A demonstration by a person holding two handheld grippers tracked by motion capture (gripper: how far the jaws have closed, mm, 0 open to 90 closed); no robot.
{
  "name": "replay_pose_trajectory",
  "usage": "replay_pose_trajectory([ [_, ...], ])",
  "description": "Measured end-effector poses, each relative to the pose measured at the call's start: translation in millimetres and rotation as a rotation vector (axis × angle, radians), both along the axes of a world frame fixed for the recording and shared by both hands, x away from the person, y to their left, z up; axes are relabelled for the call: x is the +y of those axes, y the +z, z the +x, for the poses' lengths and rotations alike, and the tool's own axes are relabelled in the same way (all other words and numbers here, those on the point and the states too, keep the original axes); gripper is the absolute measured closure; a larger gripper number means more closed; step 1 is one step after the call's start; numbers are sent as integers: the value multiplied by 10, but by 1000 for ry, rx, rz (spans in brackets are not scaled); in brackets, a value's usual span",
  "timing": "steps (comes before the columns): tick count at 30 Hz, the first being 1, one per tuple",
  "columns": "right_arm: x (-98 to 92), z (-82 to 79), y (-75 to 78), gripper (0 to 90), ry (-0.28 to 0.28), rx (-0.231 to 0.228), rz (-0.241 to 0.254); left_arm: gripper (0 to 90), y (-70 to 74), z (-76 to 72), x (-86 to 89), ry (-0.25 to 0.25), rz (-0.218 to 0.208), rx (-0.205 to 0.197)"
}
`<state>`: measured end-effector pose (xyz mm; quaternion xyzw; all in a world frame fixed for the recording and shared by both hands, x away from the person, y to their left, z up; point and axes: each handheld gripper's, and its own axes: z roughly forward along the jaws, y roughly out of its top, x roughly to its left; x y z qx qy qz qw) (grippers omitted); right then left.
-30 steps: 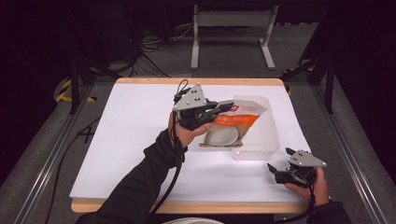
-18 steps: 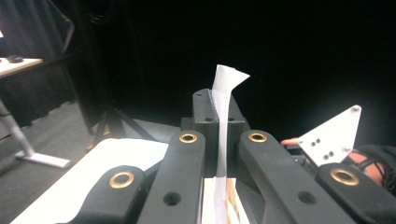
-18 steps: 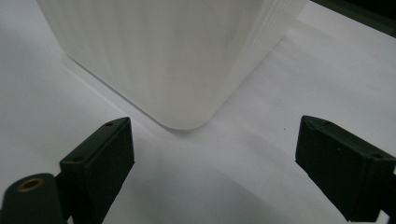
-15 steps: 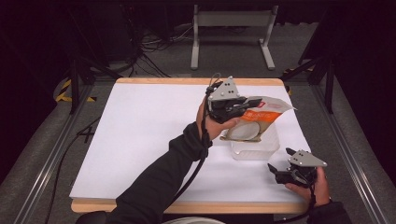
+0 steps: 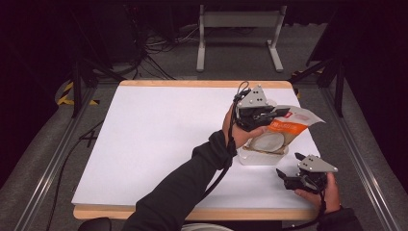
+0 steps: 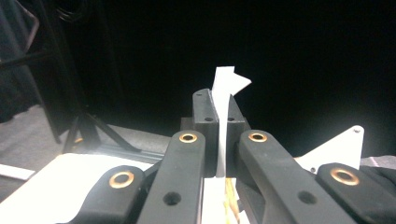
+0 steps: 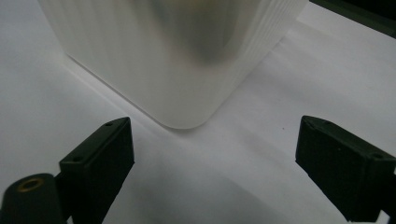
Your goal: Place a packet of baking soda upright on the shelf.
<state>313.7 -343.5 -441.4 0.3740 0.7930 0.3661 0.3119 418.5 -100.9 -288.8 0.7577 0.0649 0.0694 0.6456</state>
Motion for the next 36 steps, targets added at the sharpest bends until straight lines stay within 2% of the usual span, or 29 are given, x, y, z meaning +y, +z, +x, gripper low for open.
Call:
replay_pose_trajectory([
  [4,-3,0,0,121,-1,1,0,898,-134,28,29,-6,-19,39],
  [7,2,3,-3,121,-1,1,-2,898,-203,49,62,-9,-28,54],
  [10,6,5,-5,121,0,2,-5,897,-331,75,103,-7,-23,78],
  [12,8,6,-7,121,-1,3,-3,897,-362,82,119,-4,-17,82],
  [14,9,6,-8,121,-2,3,-4,897,-421,97,184,-13,-59,107],
  [16,9,6,-8,121,-2,3,-4,897,-414,102,185,-18,-59,111],
  [19,12,9,-11,121,-3,5,-5,897,-371,71,138,-31,-40,83],
  [22,11,4,-7,121,-2,3,-6,897,-318,68,71,-44,-62,88],
  [24,6,7,-7,121,-3,6,-4,898,-228,104,26,-46,-112,103],
  [25,8,7,-9,121,-3,5,-4,897,-203,111,0,-49,-123,104],
  [27,7,2,-7,121,1,4,-5,897,-183,103,-54,-50,-110,93],
  [29,3,3,-6,121,2,4,-3,897,-220,98,-94,-62,-107,91],
  [36,5,-1,-7,121,0,4,-3,897,-494,167,8,-79,-132,172],
])
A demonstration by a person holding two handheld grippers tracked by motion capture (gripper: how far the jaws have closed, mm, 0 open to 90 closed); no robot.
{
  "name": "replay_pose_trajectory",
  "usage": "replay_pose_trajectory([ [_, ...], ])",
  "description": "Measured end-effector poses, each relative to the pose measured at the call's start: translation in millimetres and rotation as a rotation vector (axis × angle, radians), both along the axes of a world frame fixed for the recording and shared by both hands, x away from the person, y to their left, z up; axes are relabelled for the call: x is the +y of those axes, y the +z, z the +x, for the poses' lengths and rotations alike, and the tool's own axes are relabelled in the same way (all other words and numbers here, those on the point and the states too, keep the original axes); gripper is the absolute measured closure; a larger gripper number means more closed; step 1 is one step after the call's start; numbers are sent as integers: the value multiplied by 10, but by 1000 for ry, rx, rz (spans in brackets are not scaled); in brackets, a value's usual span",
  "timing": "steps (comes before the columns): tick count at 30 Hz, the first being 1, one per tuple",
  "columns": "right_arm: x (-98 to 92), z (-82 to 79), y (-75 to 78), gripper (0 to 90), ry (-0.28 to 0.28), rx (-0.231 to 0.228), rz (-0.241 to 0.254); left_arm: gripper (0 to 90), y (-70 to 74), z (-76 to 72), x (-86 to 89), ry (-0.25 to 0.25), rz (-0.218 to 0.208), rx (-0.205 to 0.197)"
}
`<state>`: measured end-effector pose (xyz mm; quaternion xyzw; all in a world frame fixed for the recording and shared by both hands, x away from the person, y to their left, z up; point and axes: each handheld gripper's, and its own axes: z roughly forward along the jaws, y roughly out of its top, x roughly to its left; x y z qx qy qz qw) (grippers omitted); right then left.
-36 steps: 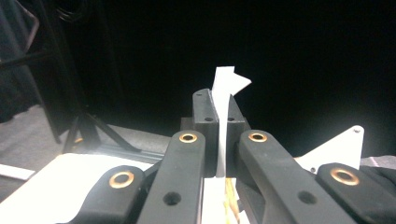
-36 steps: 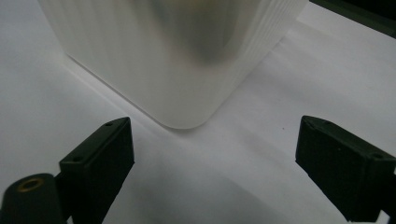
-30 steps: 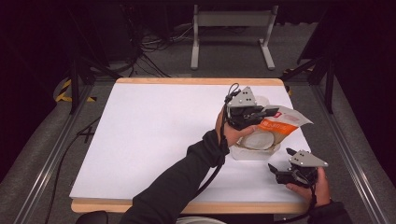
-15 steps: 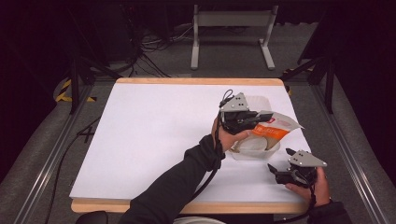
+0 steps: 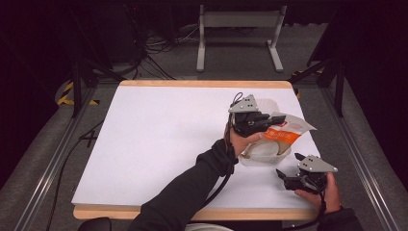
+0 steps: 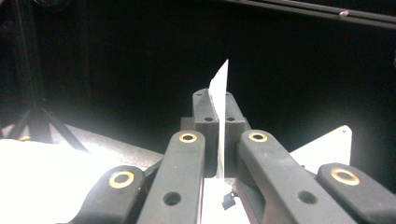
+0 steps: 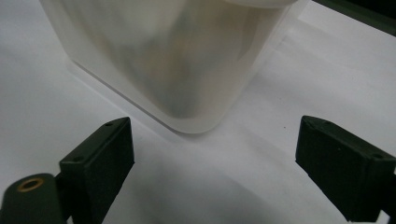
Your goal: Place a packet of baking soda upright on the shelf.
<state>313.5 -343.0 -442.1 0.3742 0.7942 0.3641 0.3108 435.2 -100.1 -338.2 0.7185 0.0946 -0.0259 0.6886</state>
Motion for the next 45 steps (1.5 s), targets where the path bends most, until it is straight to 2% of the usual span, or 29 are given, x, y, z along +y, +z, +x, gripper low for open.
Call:
replay_pose_trajectory([
  [1,2,1,-1,121,-1,2,-1,897,-44,10,58,-12,-27,13],
  [3,7,6,-4,121,2,4,-6,897,-49,7,85,-10,-29,6],
  [6,11,4,-5,121,0,2,-8,898,-46,-29,160,-2,10,-44],
  [7,9,2,-5,121,0,3,-8,898,-87,-17,199,7,28,-42],
  [12,8,0,-5,121,-1,3,-5,899,-245,43,320,18,47,-4],
  [14,8,5,-7,121,1,3,-6,898,-309,50,367,12,75,-1],
  [16,9,5,-8,121,1,5,-7,898,-319,46,380,5,82,-8],
  [17,13,11,-12,121,0,9,-10,870,-316,36,390,-21,93,-20],
  [19,17,9,-13,119,4,13,-14,762,-303,15,394,-14,115,-39],
  [22,19,9,-15,119,6,15,-16,775,-288,-6,403,-32,124,-63],
  [24,17,8,-14,119,8,15,-15,629,-259,-31,404,-14,165,-77],
  [25,17,8,-14,119,8,15,-15,595,-259,-31,404,-14,165,-77],
  [27,15,10,-15,118,8,17,-15,598,-243,-51,394,-22,202,-104],
  [29,21,13,-17,119,9,19,-21,521,-211,-60,329,-43,275,-103],
  [30,23,12,-17,119,9,18,-23,464,-212,-75,286,-40,315,-114],
  [31,24,13,-17,119,11,18,-23,448,-220,-86,244,-34,357,-133],
  [33,24,14,-17,118,10,19,-23,400,-239,-85,142,-31,444,-142],
  [34,24,15,-18,119,10,20,-23,390,-247,-87,97,-28,468,-148],
  [35,25,15,-18,119,10,20,-23,399,-253,-84,52,-34,490,-144],
  [36,25,15,-18,119,10,20,-23,406,-253,-84,52,-34,490,-144],
  [37,25,13,-18,119,10,20,-23,406,-258,-72,-1,-59,521,-132],
  [38,23,13,-18,119,11,20,-21,410,-261,-63,-75,-69,568,-137],
  [39,22,12,-17,118,11,21,-19,426,-256,-52,-110,-68,593,-140],
  [40,22,12,-17,118,11,21,-19,435,-256,-52,-110,-68,593,-140],
  [41,20,12,-17,119,12,22,-18,435,-245,-42,-124,-88,585,-126],
  [43,20,13,-16,119,12,22,-17,605,-219,-34,-124,-94,565,-119],
  [44,20,11,-16,118,13,21,-17,683,-215,-32,-126,-101,567,-115],
  [45,21,11,-16,119,13,22,-18,798,-210,-35,-128,-95,575,-122],
])
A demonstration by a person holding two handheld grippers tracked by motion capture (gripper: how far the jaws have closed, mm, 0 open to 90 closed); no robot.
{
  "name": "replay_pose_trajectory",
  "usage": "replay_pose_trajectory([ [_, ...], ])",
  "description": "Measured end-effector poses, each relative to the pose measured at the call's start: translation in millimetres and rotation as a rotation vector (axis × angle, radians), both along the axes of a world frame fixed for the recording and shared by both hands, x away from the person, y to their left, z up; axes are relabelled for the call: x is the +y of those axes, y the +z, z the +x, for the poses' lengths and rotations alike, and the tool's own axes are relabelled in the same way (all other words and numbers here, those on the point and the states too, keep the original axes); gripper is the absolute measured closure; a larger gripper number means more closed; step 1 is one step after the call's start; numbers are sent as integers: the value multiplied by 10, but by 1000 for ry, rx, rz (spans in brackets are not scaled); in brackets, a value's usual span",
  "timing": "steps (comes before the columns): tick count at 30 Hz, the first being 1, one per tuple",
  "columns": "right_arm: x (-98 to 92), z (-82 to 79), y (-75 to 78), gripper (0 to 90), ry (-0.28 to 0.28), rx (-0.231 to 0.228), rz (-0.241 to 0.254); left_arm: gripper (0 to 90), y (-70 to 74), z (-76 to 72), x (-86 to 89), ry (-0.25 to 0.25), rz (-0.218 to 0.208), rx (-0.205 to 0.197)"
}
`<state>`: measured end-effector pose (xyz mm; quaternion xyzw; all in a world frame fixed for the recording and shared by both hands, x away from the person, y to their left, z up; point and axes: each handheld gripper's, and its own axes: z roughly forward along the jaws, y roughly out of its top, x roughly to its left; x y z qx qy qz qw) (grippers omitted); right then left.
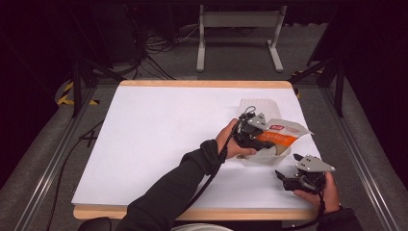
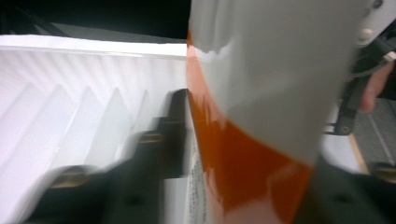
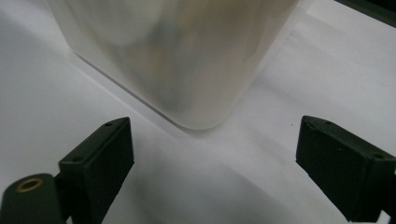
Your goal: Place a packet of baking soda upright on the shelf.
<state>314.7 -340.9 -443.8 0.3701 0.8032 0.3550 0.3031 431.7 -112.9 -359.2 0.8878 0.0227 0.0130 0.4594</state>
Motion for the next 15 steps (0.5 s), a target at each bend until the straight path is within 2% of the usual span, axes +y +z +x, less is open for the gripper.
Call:
replay_pose_trajectory([
  [1,0,3,-1,119,-1,0,-1,854,5,3,5,-12,-1,10],
  [2,1,3,-1,119,0,0,-2,882,3,-6,7,-12,-10,3],
  [4,3,2,-1,119,0,0,-3,899,-1,-16,7,-8,-14,-6],
  [5,4,1,-1,119,1,-1,-4,900,-10,-31,10,3,-39,-8],
  [6,4,1,-1,119,1,-1,-4,900,-10,-31,10,3,-39,-8],
  [8,3,3,-1,119,-1,1,-3,900,-9,-39,15,12,-87,-10],
  [9,4,1,-1,119,0,-1,-4,900,2,-50,26,25,-132,-12],
  [10,4,1,-1,119,0,-1,-4,900,2,-50,26,25,-132,-12],
  [14,1,1,0,119,0,1,0,900,-4,-77,62,51,-274,0],
  [15,2,-1,0,119,1,-1,-1,900,-41,-101,72,72,-323,-13],
])
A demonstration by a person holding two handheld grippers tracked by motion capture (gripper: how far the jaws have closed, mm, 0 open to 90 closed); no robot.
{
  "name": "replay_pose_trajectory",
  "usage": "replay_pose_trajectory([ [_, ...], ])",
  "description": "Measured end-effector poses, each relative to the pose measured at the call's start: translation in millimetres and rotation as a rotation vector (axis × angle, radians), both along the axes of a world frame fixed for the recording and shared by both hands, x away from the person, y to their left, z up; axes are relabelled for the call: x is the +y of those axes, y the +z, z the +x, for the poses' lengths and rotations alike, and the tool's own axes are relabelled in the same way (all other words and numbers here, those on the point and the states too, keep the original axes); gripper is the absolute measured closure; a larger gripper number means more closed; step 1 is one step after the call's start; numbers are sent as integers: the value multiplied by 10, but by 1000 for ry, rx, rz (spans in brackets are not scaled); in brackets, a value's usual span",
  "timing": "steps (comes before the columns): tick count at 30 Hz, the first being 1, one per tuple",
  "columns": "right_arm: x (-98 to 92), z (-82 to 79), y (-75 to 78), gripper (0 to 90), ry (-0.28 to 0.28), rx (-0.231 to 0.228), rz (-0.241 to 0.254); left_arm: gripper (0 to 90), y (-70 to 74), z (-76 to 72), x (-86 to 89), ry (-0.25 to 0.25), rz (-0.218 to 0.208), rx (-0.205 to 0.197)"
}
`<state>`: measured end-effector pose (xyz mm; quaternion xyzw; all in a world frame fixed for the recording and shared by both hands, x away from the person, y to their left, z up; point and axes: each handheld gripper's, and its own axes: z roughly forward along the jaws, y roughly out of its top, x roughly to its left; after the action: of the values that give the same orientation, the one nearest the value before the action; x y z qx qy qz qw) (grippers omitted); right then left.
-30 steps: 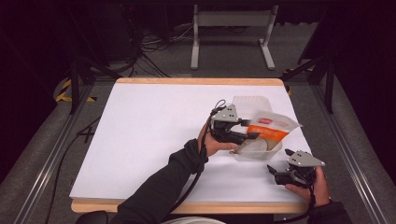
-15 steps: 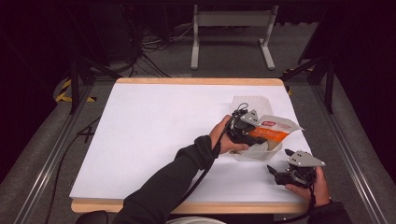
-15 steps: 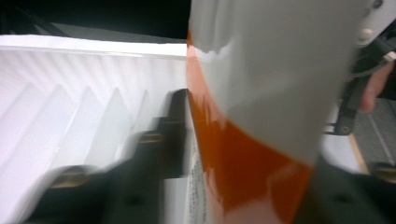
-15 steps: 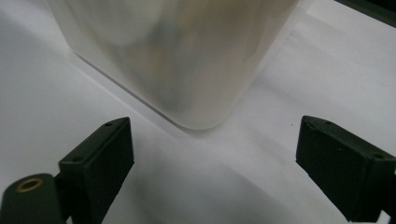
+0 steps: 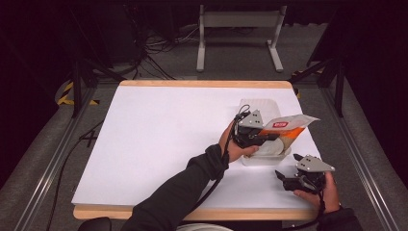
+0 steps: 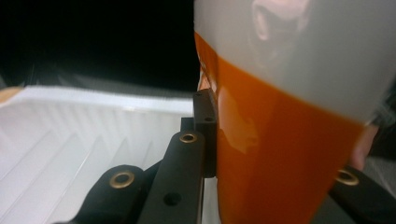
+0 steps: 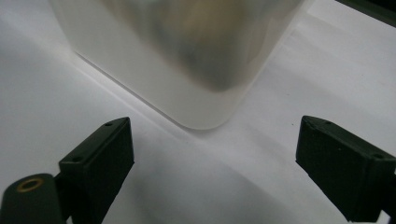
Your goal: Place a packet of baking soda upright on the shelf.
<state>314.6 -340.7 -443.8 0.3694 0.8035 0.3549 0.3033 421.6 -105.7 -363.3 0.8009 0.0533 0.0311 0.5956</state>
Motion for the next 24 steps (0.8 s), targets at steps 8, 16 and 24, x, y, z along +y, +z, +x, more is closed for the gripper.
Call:
replay_pose_trajectory([
  [8,-2,-2,1,119,1,0,2,900,-286,-14,73,-15,-101,73],
  [16,-1,-3,1,119,1,0,1,900,-420,27,152,-22,-123,105],
  [24,-4,-2,1,119,0,1,4,900,-532,40,168,-41,-81,109],
])
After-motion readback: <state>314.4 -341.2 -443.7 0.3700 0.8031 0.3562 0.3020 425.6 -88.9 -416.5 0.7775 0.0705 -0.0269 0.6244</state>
